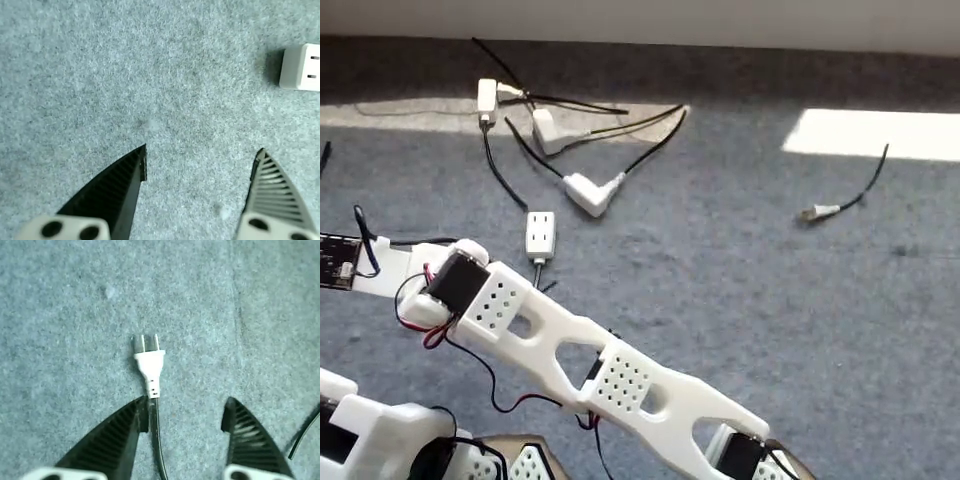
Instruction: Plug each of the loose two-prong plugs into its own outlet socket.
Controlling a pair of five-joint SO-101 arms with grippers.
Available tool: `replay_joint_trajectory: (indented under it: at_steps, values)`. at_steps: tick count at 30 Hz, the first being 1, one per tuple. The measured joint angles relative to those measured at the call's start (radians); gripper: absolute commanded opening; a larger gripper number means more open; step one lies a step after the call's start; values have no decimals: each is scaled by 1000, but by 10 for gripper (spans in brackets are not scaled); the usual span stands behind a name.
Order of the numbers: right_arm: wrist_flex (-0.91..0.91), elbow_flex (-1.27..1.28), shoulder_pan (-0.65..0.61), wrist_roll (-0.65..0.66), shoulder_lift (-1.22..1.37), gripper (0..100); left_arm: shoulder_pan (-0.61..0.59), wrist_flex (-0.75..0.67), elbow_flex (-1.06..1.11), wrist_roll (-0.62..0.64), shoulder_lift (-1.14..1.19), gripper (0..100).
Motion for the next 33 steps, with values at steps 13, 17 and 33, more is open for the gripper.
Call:
replay_joint_trajectory:
  at_steps: [13, 17, 33]
  values:
    - [0, 0, 141, 0, -368, 300, 44, 120, -41, 3, 0, 332]
    - [34, -5, 206, -6, -486, 300, 232, 310, -41, 3, 0, 331]
    - [140, -6, 226, -31, -624, 300, 652, 275, 51, 532, 0, 330]
